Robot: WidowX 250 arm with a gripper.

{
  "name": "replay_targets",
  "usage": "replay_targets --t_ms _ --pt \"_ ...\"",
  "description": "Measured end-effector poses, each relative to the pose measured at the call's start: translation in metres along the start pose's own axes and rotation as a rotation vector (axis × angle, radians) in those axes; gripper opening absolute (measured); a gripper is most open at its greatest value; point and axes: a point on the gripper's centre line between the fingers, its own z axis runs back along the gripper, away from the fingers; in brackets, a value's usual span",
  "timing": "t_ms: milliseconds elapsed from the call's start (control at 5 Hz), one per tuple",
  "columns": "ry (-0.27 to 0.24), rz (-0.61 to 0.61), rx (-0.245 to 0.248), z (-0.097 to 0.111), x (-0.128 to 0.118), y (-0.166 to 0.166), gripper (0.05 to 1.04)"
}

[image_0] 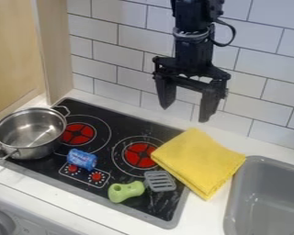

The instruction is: Move the silver pot on top of the yellow cloth

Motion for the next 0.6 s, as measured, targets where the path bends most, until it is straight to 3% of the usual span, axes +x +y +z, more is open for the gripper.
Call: replay_targets --t_ms 200,400,600 --pt "0.063 0.007 -0.001 -0.015 -0.012 0.000 0.999" --pt "0.100 0.039 -0.013 -0.013 -0.018 0.002 0.999" --pt "0.052 0.126 -0.007 0.002 -0.018 0.021 0.999"
